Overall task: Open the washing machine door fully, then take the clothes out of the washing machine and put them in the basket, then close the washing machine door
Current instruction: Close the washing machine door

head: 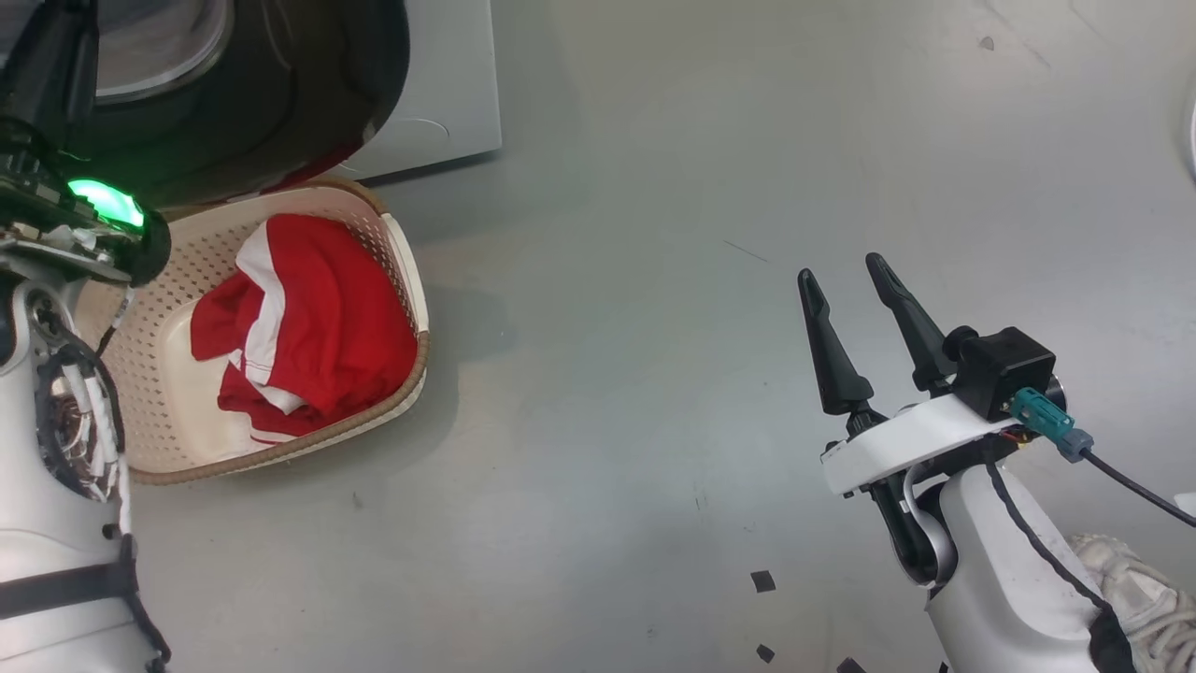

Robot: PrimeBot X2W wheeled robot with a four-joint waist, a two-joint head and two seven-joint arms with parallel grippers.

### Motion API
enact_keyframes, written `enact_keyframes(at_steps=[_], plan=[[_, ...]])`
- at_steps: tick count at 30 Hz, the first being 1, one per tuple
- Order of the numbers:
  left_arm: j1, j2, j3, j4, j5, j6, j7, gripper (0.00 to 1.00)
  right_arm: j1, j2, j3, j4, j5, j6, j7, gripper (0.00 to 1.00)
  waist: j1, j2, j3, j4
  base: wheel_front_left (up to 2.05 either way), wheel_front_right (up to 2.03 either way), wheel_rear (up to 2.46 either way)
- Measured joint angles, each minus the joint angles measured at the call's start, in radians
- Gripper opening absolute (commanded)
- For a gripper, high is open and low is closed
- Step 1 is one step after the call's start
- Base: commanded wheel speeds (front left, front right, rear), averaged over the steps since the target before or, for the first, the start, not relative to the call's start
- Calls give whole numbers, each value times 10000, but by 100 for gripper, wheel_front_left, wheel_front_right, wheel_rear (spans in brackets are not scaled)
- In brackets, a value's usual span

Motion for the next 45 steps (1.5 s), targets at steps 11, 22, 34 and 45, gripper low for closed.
enact_keyframes(at_steps=[11, 22, 34, 45], plan=[[1229, -142, 343, -180, 136, 0, -8, 0, 342, -6, -23, 276, -123, 13, 2, 100, 0, 0, -843, 536, 0, 0, 0], [2656, -276, 746, -548, 708, 0, -449, 100, 784, -8, -21, 458, -123, 25, 2, 100, 0, 0, -1760, 1066, 0, 0, 0], [3931, -357, 773, -1210, 1697, 0, -1185, 100, 1174, -8, 27, 566, -115, 27, 2, 100, 0, 0, -2534, 1636, 0, 0, 0], [5311, -324, 395, -2150, 3776, -2, -2366, 100, 1220, -8, 102, 593, -105, 29, 2, 100, -1, 0, -2946, 1804, 0, 0, 0]])
